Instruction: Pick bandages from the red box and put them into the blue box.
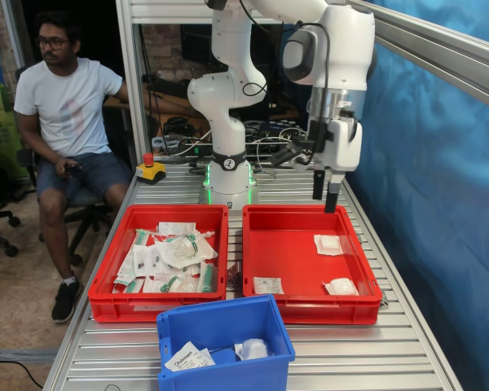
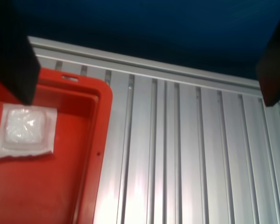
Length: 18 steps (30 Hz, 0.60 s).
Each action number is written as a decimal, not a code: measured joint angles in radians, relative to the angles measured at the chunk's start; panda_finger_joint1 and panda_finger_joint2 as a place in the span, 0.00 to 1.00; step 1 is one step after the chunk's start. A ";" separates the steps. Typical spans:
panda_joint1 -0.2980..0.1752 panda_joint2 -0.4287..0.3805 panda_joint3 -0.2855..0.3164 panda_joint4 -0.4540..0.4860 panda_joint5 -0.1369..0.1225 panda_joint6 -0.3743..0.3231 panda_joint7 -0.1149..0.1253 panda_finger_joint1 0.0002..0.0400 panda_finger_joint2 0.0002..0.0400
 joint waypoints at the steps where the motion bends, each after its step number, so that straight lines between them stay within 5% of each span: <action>1: 0.000 0.000 0.000 0.000 0.000 0.000 0.000 1.00 1.00; 10: -0.051 -0.027 0.103 -0.043 -0.015 0.000 0.000 1.00 1.00; 18: -0.122 -0.058 0.136 -0.108 -0.018 0.000 0.000 1.00 1.00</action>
